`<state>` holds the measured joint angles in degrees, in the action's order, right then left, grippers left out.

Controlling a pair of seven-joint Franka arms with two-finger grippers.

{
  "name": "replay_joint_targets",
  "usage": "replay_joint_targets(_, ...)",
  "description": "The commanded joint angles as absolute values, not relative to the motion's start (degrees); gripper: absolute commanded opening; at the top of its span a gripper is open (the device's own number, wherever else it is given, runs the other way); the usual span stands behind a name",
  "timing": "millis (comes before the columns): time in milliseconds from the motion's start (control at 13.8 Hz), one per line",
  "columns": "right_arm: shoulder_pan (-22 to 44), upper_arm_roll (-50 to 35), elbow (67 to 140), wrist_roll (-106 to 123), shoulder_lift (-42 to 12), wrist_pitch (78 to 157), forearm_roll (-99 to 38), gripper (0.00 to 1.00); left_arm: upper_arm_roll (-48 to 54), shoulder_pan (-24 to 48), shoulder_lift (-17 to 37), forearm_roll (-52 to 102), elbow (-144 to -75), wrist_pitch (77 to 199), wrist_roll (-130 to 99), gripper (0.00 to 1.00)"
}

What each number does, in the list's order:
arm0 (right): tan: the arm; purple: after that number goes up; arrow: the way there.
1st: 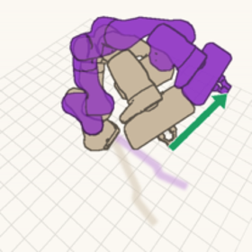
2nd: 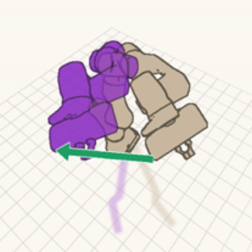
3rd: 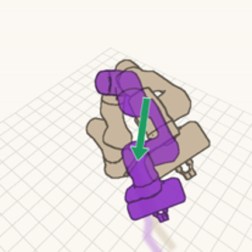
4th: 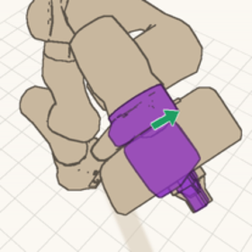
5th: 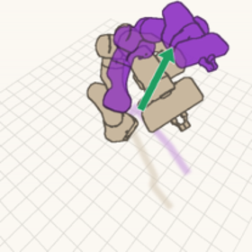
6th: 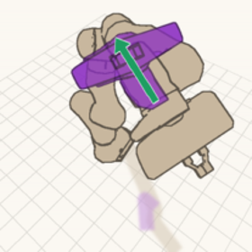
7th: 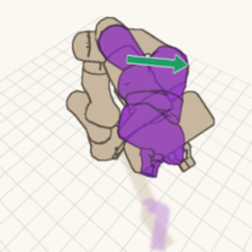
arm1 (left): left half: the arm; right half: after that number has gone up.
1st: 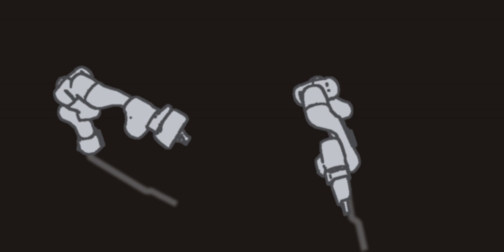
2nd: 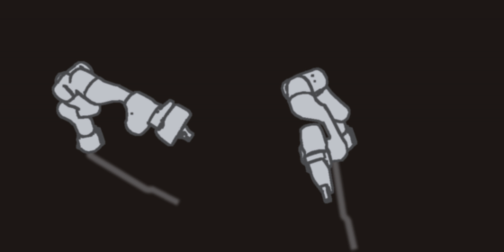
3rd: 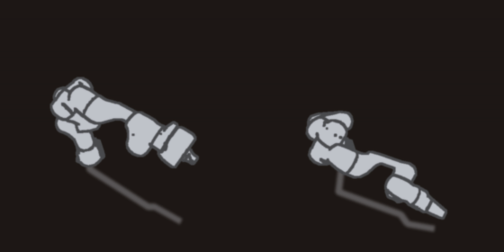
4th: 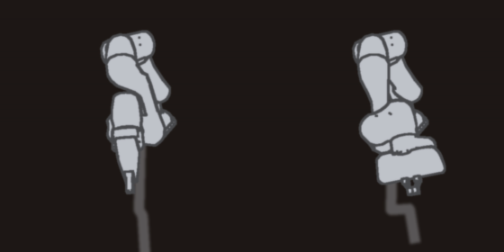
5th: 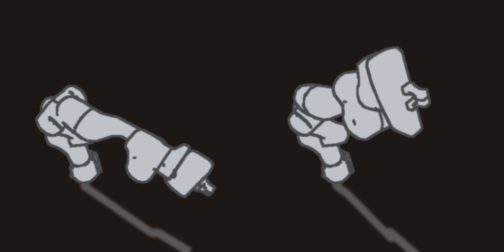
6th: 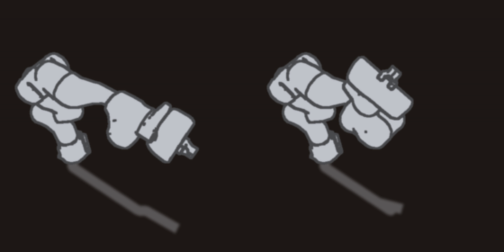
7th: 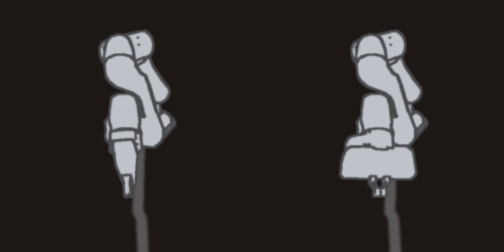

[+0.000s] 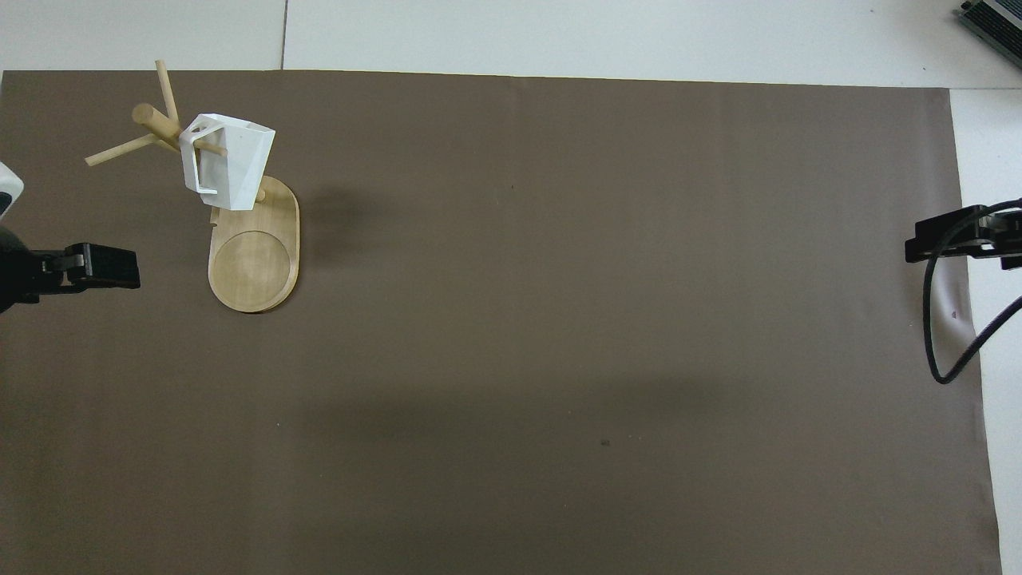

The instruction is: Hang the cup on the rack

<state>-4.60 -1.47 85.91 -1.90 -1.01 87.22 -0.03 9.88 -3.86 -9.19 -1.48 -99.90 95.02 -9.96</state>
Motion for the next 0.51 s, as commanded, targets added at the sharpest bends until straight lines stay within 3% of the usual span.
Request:
replay_joint_targets(0, -4.75, -1.67, 85.87, -2.64, -0.53, 86.57, -1.14, 1.00, 8.52, -2.81, -6.68, -1.76, -94.58, 89.31, -5.89, 1.00)
replay_joint_targets(435, -4.75, -1.67, 85.78, -2.64, -0.53, 85.78, -1.14, 1.00, 8.52, -2.99, -8.17, 1.93, -96.42, 88.16, -5.72, 1.00)
